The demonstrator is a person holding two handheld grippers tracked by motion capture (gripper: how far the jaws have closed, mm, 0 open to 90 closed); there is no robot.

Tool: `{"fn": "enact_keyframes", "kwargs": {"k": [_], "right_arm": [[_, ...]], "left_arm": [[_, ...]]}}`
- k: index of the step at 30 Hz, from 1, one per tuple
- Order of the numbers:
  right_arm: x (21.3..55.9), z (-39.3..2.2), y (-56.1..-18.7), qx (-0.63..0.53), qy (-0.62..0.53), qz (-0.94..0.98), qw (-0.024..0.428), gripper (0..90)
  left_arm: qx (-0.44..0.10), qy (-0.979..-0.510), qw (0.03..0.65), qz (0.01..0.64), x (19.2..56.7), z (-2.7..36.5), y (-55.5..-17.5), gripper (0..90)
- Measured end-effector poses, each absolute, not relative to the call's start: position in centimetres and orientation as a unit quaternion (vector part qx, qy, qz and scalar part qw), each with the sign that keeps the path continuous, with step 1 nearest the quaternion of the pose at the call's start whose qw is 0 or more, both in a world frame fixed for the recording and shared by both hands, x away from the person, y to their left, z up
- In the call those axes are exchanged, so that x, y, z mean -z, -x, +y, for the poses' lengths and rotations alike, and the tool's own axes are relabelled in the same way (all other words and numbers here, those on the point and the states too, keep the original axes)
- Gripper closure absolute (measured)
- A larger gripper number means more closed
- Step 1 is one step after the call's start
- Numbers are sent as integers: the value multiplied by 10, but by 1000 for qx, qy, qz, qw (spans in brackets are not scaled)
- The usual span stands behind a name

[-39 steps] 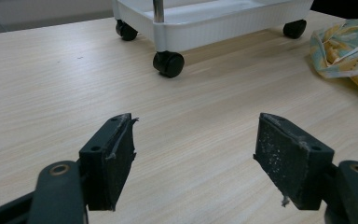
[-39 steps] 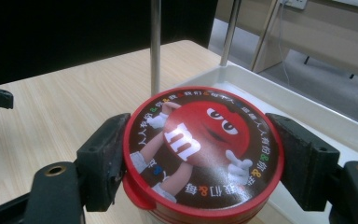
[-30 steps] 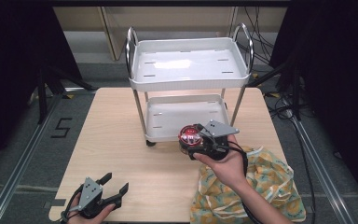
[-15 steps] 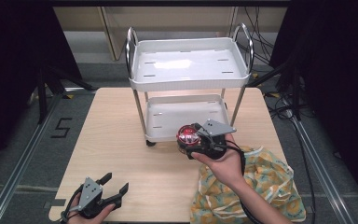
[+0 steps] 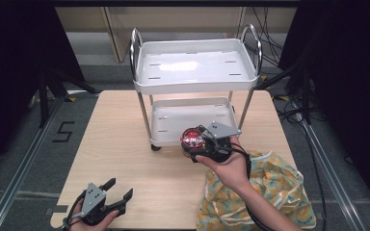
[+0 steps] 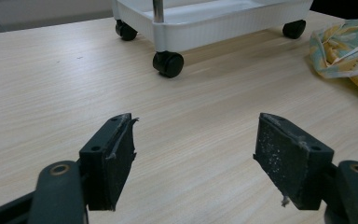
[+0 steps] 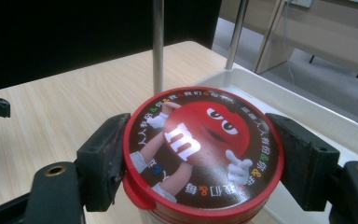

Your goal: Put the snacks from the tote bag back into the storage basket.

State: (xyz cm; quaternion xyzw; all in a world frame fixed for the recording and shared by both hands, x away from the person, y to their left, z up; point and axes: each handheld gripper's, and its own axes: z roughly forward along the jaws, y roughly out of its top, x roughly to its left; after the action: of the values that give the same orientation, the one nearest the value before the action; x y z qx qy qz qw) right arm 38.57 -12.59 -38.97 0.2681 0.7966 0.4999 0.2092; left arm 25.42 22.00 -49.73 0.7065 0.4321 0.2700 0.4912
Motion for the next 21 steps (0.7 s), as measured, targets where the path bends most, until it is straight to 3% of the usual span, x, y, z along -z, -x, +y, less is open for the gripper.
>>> {"fn": "enact_keyframes", "kwargs": {"k": [21], "right_arm": [[391, -116, -392, -495, -264, 802, 203, 268]], "left_arm": [[-271, -705, 495, 430, 498, 220, -255, 277]]}}
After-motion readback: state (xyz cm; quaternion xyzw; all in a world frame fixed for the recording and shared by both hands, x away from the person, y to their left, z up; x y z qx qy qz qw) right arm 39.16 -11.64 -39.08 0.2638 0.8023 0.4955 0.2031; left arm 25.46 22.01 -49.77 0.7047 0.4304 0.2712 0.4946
